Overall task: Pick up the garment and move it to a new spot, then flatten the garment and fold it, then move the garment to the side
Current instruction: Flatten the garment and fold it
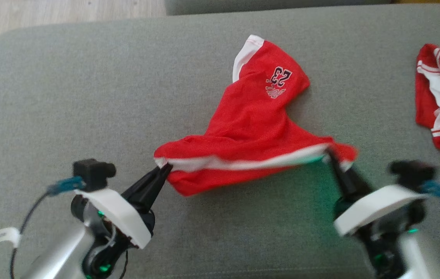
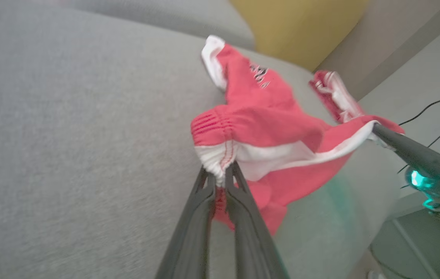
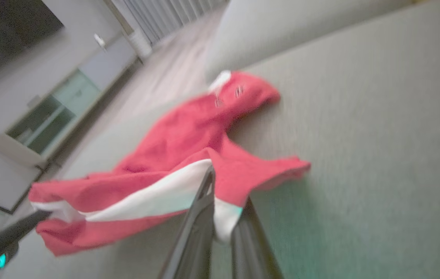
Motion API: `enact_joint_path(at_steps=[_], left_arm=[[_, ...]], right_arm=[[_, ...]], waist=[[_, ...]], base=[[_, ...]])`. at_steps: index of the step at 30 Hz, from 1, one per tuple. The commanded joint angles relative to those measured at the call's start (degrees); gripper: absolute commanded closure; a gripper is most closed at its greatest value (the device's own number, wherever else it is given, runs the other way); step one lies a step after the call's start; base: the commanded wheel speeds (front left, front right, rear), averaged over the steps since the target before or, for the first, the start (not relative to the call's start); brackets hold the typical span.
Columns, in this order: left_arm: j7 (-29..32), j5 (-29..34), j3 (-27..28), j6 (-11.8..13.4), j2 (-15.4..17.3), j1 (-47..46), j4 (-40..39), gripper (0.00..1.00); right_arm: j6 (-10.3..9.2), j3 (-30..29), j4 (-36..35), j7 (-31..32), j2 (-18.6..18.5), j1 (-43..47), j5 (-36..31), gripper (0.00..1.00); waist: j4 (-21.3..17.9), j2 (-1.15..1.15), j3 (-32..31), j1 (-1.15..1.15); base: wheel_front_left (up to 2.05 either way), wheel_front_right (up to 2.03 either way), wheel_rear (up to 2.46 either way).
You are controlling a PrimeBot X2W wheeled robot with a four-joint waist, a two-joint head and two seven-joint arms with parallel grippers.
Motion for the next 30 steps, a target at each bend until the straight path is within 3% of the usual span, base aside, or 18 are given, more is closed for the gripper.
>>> enact_joint_path(at_steps=[1, 6, 11, 19, 25, 30], left_arm=[[0.00, -1.48, 3.05, 0.01, 2.49, -0.89, -3.46, 1.00], [2.99, -12.24, 6.79, 0.01, 5.73, 2.69, -20.50, 1.00], [5.78, -19.77, 9.27, 0.57, 7.96, 5.45, -33.26, 1.00], [7.88, -24.25, 9.93, 2.54, 9.18, 7.79, -48.16, 1.00], [10.85, -24.16, 12.61, 8.58, 10.35, 3.51, -56.39, 1.00], [15.79, -23.70, 14.94, 13.02, 11.07, -7.26, -54.20, 1.00]], right_arm=[[-0.05, 0.12, -3.90, 0.09, -0.19, -1.31, 1.03, 1.00], [-0.05, -7.43, -17.06, 5.50, -0.86, -0.18, 6.01, 1.00], [-0.05, -14.50, -24.94, 10.74, -1.15, 0.11, 9.76, 1.00], [-0.05, -18.42, -35.36, 16.20, -0.88, 1.59, 13.18, 1.00], [-0.05, -19.67, -43.30, 20.27, -1.94, -1.53, 13.93, 1.00], [-0.05, -18.72, -41.20, 23.90, -4.32, -12.01, 12.22, 1.00]], waist=[[-0.23, 0.00, -0.75, 0.00], [-0.62, 0.00, -2.96, 0.00], [-1.09, 0.00, -5.29, 0.00], [-2.23, 0.00, -6.58, 0.00], [-2.91, 0.00, -4.87, 0.00], [-2.75, 0.00, 0.30, 0.00]], base=[[0.00, 0.00, 0.00], [0.00, 0.00, 0.00], [0.00, 0.00, 0.00], [0.00, 0.00, 0.00], [0.00, 0.00, 0.00], [0.00, 0.00, 0.00]])
